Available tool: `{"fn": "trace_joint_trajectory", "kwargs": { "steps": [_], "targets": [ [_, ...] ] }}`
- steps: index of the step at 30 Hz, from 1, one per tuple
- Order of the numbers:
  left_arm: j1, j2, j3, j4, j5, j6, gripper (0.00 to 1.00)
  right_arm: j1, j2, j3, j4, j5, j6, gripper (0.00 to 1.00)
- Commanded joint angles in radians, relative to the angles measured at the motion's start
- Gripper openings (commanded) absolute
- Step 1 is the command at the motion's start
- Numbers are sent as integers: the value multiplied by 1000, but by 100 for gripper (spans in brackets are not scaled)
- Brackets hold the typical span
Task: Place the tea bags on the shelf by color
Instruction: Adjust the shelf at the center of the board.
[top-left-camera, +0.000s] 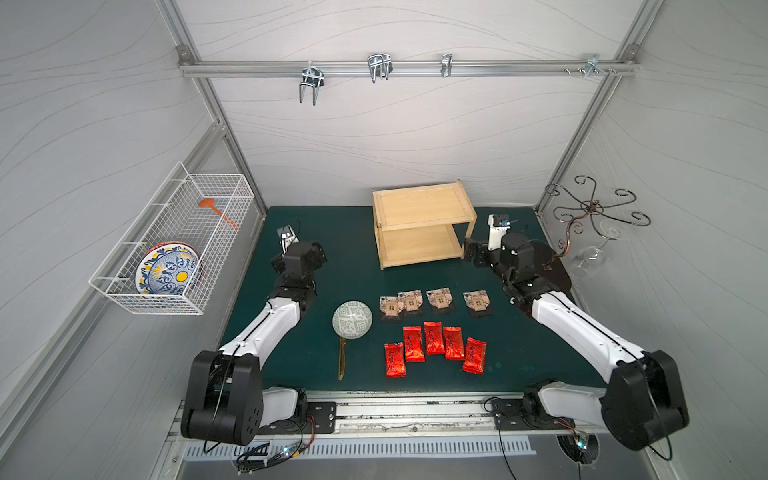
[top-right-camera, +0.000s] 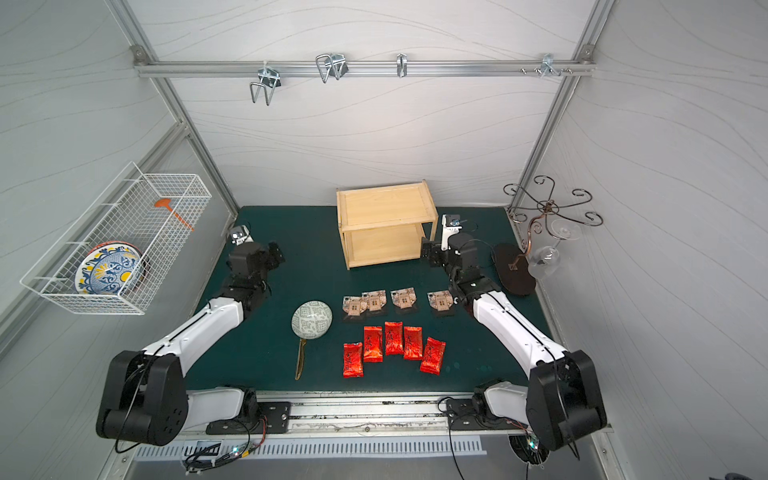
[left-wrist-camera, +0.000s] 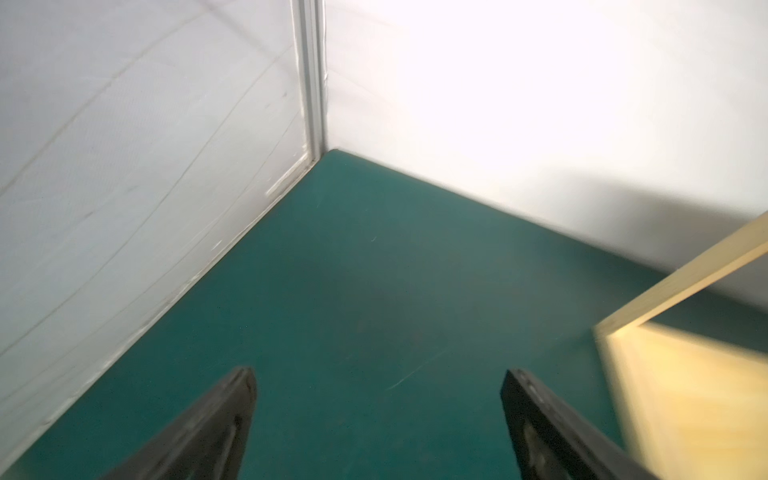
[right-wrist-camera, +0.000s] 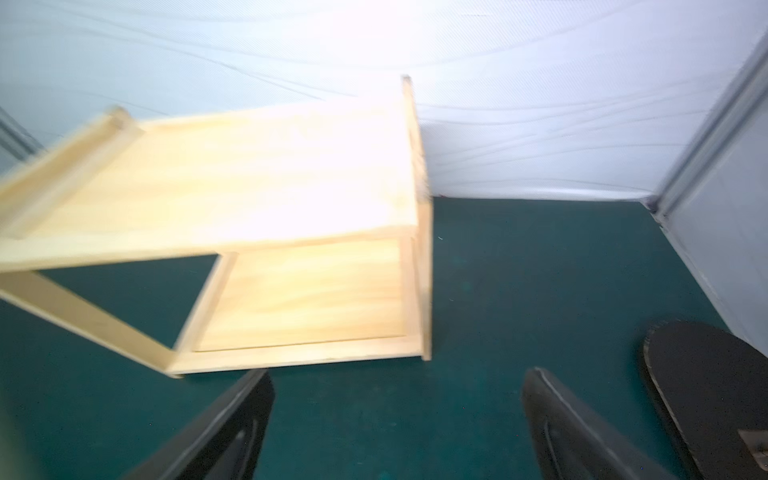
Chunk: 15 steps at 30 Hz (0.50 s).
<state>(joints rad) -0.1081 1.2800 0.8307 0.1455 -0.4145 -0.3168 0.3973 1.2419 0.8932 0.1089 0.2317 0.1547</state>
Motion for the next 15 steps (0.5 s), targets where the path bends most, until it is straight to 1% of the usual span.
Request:
{"fn": "trace_joint_trajectory", "kwargs": {
  "steps": [1, 5, 8, 9, 11, 15],
  "targets": [
    [-62, 42, 187, -362, 140, -184, 97, -16, 71, 145, -235, -22, 73, 99],
    [-130, 158, 369, -452, 317, -246, 96, -148, 239, 372, -379, -246, 148, 98],
    [-162, 260, 488, -483, 423, -264, 95, -213, 333, 481, -407, -389, 181, 95],
    [-167, 289, 518, -486, 447, -271, 94, -225, 354, 500, -400, -426, 189, 94],
    [-173, 349, 579, -480, 501, -277, 91, -246, 393, 534, -381, -511, 203, 90],
    [-176, 430, 660, -472, 583, -307, 88, -251, 422, 549, -343, -592, 217, 84]
  ]
}}
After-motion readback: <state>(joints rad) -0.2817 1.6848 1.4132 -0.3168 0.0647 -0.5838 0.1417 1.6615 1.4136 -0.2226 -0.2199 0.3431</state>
